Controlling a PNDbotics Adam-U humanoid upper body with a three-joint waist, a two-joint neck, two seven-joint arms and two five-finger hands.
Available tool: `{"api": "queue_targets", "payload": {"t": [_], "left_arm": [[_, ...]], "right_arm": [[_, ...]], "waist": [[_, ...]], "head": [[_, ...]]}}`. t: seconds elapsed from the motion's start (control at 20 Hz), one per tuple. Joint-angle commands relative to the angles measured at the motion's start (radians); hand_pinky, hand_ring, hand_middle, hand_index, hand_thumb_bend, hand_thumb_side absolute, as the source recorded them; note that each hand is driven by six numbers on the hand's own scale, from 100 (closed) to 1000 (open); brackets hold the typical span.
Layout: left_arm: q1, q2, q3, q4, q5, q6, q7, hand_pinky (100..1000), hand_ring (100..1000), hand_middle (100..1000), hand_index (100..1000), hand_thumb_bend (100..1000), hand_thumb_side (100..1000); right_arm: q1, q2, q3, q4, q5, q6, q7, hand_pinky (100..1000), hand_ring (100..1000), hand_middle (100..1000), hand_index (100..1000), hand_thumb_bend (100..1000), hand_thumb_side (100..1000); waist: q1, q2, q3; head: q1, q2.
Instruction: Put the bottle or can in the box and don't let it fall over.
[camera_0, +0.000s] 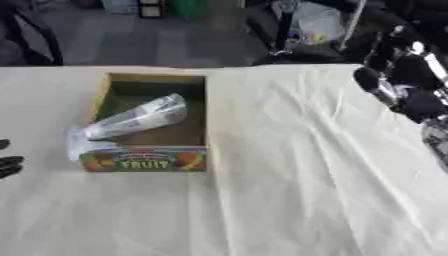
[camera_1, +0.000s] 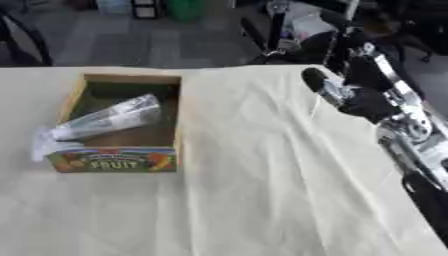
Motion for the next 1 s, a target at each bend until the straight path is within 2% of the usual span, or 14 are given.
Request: {"api": "queue_targets", "payload": {"t": [0.05, 0.15, 0.25, 0.35, 0.4, 0.45, 0.5, 0.7, 1.0], "left_arm": [[-0.003, 0.026, 0.007, -0.022, -0.005, -0.001, 0.006, 715, 663, 745, 834, 479, 759], [-0.002, 0.026, 0.007, -0.022, -0.006, -0.001, 0.007, 717, 663, 745, 834, 480, 758], [0.007, 0.027, 0.007, -0.022, -0.006, 0.0, 0.008, 717, 662, 745, 834, 480, 758], [0.012, 0.027, 0.007, -0.022, -0.006, 0.0, 0.008, 717, 662, 745, 834, 481, 758], [0.014, 0.027, 0.006, -0.022, -0.006, 0.0, 0.007, 716, 662, 745, 834, 481, 759], [0.017, 0.026, 0.004, -0.022, -0.006, 0.0, 0.006, 716, 662, 744, 834, 504, 739], [0.02, 0.025, 0.003, -0.021, -0.007, 0.001, 0.004, 715, 662, 745, 834, 482, 759], [0.03, 0.022, 0.0, -0.018, -0.009, 0.002, 0.001, 715, 662, 745, 834, 483, 759], [0.037, 0.022, -0.006, -0.019, -0.009, 0.0, -0.006, 716, 663, 746, 834, 485, 758]], "right_arm": [[0.046, 0.015, -0.051, -0.073, 0.036, -0.004, -0.03, 807, 762, 734, 1000, 409, 273], [0.069, 0.032, -0.06, -0.085, 0.065, -0.001, -0.048, 801, 747, 698, 1000, 410, 259], [0.12, 0.097, -0.1, -0.082, 0.137, -0.005, -0.099, 800, 745, 692, 1000, 414, 256], [0.148, 0.149, -0.115, -0.081, 0.204, -0.007, -0.145, 797, 738, 680, 990, 415, 248], [0.159, 0.172, -0.119, -0.079, 0.231, -0.006, -0.163, 794, 723, 667, 968, 399, 221], [0.169, 0.194, -0.121, -0.077, 0.253, -0.006, -0.177, 793, 722, 668, 965, 406, 152], [0.177, 0.216, -0.123, -0.074, 0.274, -0.005, -0.188, 794, 723, 667, 961, 382, 164], [0.184, 0.288, -0.136, -0.063, 0.317, -0.007, -0.225, 790, 720, 664, 953, 349, 100], [0.188, 0.353, -0.139, -0.041, 0.378, -0.004, -0.244, 790, 717, 661, 958, 328, 100]], "waist": [[-0.001, -0.02, -0.005], [0.0, -0.021, -0.009], [0.004, -0.025, -0.014], [0.008, -0.028, -0.019], [0.01, -0.03, -0.022], [0.011, -0.032, -0.025], [0.013, -0.034, -0.028], [0.016, -0.043, -0.031], [0.017, -0.054, -0.039]], "head": [[0.016, 0.008], [0.021, 0.011], [0.037, 0.027], [0.05, 0.041], [0.056, 0.052], [0.059, 0.061], [0.063, 0.069], [0.083, 0.098], [0.096, 0.102]]}}
